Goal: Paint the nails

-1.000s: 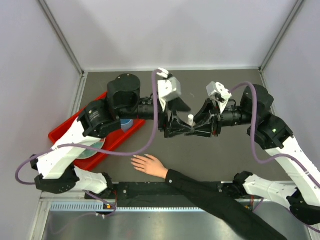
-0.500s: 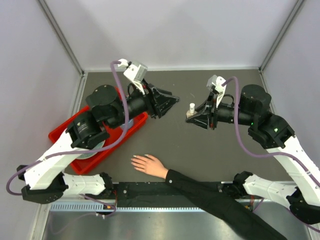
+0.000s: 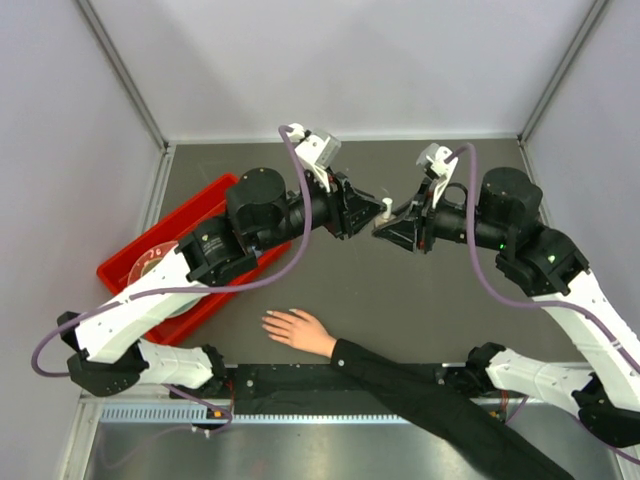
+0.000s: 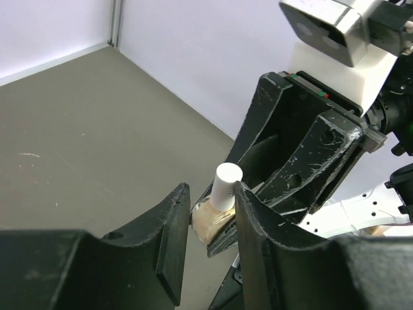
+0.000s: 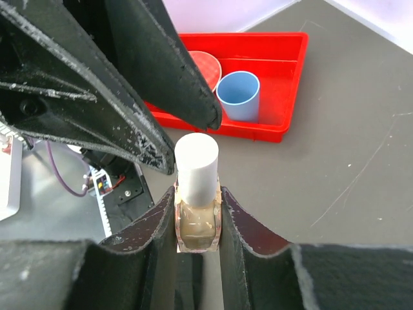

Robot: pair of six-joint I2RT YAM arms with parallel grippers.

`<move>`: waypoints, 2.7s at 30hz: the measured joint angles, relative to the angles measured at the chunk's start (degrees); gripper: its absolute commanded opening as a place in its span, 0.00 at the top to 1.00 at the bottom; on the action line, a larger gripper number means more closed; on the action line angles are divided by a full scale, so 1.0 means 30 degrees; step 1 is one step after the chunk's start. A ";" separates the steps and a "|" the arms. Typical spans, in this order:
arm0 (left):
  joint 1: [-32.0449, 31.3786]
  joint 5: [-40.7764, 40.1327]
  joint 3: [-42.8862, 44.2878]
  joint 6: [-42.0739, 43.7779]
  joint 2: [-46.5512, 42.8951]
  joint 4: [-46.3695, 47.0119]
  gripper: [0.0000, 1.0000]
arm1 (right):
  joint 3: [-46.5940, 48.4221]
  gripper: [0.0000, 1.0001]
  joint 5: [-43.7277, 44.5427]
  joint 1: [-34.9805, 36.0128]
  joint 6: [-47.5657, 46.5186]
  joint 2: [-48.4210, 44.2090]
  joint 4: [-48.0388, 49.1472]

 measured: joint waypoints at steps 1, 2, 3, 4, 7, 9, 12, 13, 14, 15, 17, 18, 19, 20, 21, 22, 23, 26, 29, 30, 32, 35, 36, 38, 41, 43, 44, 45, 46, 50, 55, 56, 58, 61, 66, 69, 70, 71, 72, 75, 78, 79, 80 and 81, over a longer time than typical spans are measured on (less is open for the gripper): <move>-0.0036 -0.0007 -0.0022 0.0080 0.0007 0.0066 0.63 | 0.0007 1.00 -0.0015 0.0000 0.0051 0.0029 0.0000; -0.0080 0.0000 -0.0036 0.0168 0.0036 0.0102 0.63 | 0.0007 1.00 -0.0022 0.0000 0.0073 0.0058 0.0029; -0.0117 0.0000 -0.0036 0.0219 0.0080 0.0175 0.63 | 0.0000 1.00 -0.0029 0.0000 0.0146 0.0109 0.0073; -0.0131 0.0000 -0.0044 0.0240 0.0102 0.0240 0.63 | 0.0007 1.00 -0.0029 0.0000 0.0197 0.0153 0.0146; -0.0175 -0.0007 -0.0051 0.0313 0.0277 0.0393 0.67 | 0.0007 1.00 -0.0029 0.0000 0.0350 0.0299 0.0291; -0.0219 0.0000 -0.0051 0.0350 0.0393 0.0423 0.74 | 0.0015 1.00 -0.0029 0.0000 0.0415 0.0386 0.0291; -0.0270 -0.0073 -0.0051 0.0568 0.0510 0.0415 0.91 | 0.0109 1.00 -0.0058 0.0000 0.0539 0.0517 0.0277; -0.0262 -0.0029 -0.0044 0.0736 0.0539 0.0401 1.00 | 0.0109 1.00 -0.0066 0.0000 0.0568 0.0517 0.0270; -0.0262 0.0007 -0.0036 0.0794 0.0546 0.0401 1.00 | 0.0109 1.00 -0.0087 -0.0007 0.0576 0.0525 0.0248; -0.0248 0.0204 0.0080 0.0911 0.0597 0.0306 1.00 | 0.0109 1.00 -0.0117 -0.0022 0.0568 0.0525 0.0240; -0.0073 0.1093 0.0393 0.1056 0.0758 0.0087 1.00 | 0.0109 1.00 -0.0321 -0.0044 0.0561 0.0466 0.0255; 0.0102 0.1974 0.0721 0.1107 0.0940 -0.0131 1.00 | 0.0109 1.00 -0.0568 -0.0066 0.0525 0.0364 0.0255; 0.0262 0.3009 0.1020 0.1188 0.1122 -0.0204 1.00 | 0.0102 1.00 -0.0962 -0.0138 0.0495 0.0211 0.0255; 0.0452 0.4575 0.1217 0.1275 0.1282 -0.0087 1.00 | 0.0073 1.00 -0.1625 -0.0226 0.0466 -0.0007 0.0255; 0.0583 0.6156 0.1290 0.1246 0.1384 0.0146 1.00 | 0.0051 1.00 -0.2514 -0.0270 0.0459 -0.0211 0.0204; 0.0758 0.8400 0.1282 0.1144 0.1457 0.0699 1.00 | -0.0036 1.00 -0.3730 -0.0299 0.0466 -0.0444 0.0240; 0.0772 1.0484 0.1093 0.0976 0.1494 0.1545 1.00 | -0.0066 1.00 -0.5435 -0.0291 0.0474 -0.0750 0.0408; 0.0743 1.6466 -0.0080 -0.1071 0.1392 0.5880 1.00 | -0.0342 1.00 -1.0695 -0.0036 0.1239 -0.1268 0.2186; 0.0758 1.9613 0.0729 -0.2025 0.2295 0.7023 1.00 | -0.0430 1.00 -1.4302 0.0459 0.1712 -0.0765 0.3861; 0.0867 1.9919 0.1654 -0.1515 0.2790 0.5697 1.00 | -0.0372 1.00 -1.4702 0.0466 0.1596 -0.0619 0.3840; 0.0933 1.9154 0.4160 0.0029 0.3599 0.1494 1.00 | -0.0197 1.00 -1.4826 0.0219 0.1122 -0.0415 0.3308; 0.0758 1.6364 0.6717 0.1588 0.4029 -0.2878 0.82 | 0.0117 1.00 -1.3719 0.0044 0.0576 -0.0444 0.3206; 0.0641 1.5416 0.6929 0.1902 0.3905 -0.3548 0.73 | 0.0117 1.00 -1.3194 0.0044 0.0466 -0.0474 0.3169; 0.0481 1.3741 0.6455 0.2404 0.3264 -0.3876 0.56 | 0.0109 1.00 -1.2305 0.0044 0.0284 -0.0510 0.2987; 0.0466 1.1460 0.4546 0.2769 0.1909 -0.3395 0.41 | 0.0102 1.00 -1.0484 0.0051 -0.0350 -0.0109 0.1974; 0.0452 1.0338 0.3271 0.2841 0.1049 -0.3038 0.40 | 0.0102 1.00 -0.9413 0.0073 -0.0954 0.0342 0.1202; 0.0444 0.9661 0.2805 0.2907 0.0729 -0.2936 0.45 | 0.0102 1.00 -0.9100 0.0073 -0.1144 0.0466 0.0896; 0.0539 0.8561 0.2324 0.2914 0.0342 -0.2907 0.47 | 0.0102 1.00 -0.8728 0.0095 -0.1355 0.0532 0.0466; 0.0641 0.7905 0.2106 0.2856 0.0138 -0.2892 0.47 | 0.0102 1.00 -0.8429 0.0131 -0.1617 0.0532 0.0029; 0.0758 0.4233 0.1005 0.2018 -0.0831 -0.2098 0.48 | 0.0248 1.00 -0.6929 0.0233 -0.2353 0.0481 -0.1173; -0.0211 0.1020 -0.0991 0.0954 -0.2055 -0.0823 0.51 | 0.0474 1.00 -0.5697 0.0233 -0.2820 0.0444 -0.1931; -0.0350 0.0794 -0.0991 0.0896 -0.1989 -0.0692 0.50 | 0.0510 1.00 -0.5537 0.0233 -0.2885 0.0444 -0.2018; -0.0692 0.0488 -0.0991 0.0867 -0.1734 -0.0262 0.47 | 0.0612 1.00 -0.5289 0.0233 -0.2980 0.0459 -0.2222; -0.1180 0.0248 -0.0984 0.0947 -0.1297 -0.0051 0.46 | 0.0612 1.00 -0.5064 0.0233 -0.3045 0.0459 -0.2324; -0.1967 -0.0284 -0.0969 0.1290 -0.0889 0.0146 0.51 | 0.0612 1.00 -0.4896 0.0233 -0.3038 0.0459 -0.2463; -0.2514 -0.0845 -0.0911 0.1690 -0.0656 0.0131 0.51 | 0.0612 1.00 -0.4889 0.0233 -0.3038 0.0459 -0.2463; -0.2681 -0.1056 -0.0896 0.1814 -0.0597 0.0138 0.51 | 0.0612 1.00 -0.4896 0.0233 -0.3038 0.0459 -0.2484; -0.2820 -0.1290 -0.0867 0.1923 -0.0539 0.0131 0.53 | 0.0612 1.00 -0.4889 0.0233 -0.3038 0.0459 -0.2535; -0.2929 -0.1464 -0.0845 0.2040 -0.0525 0.0131 0.54 | 0.0612 1.00 -0.4896 0.0233 -0.3031 0.0459 -0.2557; -0.3293 -0.2055 -0.0576 0.2324 -0.0328 -0.0102 0.69 | 0.0612 1.00 -0.4889 0.0233 -0.3002 0.0459 -0.2608; -0.3599 -0.2463 -0.0102 0.2521 0.0058 -0.0415 0.83 | 0.0612 1.00 -0.4677 0.0233 -0.2958 0.0459 -0.2608; -0.3657 -0.2572 -0.0066 0.2616 0.0095 -0.0466 0.87 | 0.0612 1.00 -0.4590 0.0233 -0.2951 0.0466 -0.2645; -0.3716 -0.2747 -0.0058 0.2688 0.0109 -0.0554 0.89 | 0.0612 1.00 -0.4524 0.0233 -0.2929 0.0466 -0.2732; -0.3767 -0.2907 -0.0058 0.2718 0.0080 -0.0590 0.94 | 0.0612 1.00 -0.4473 0.0233 -0.2914 0.0466 -0.2739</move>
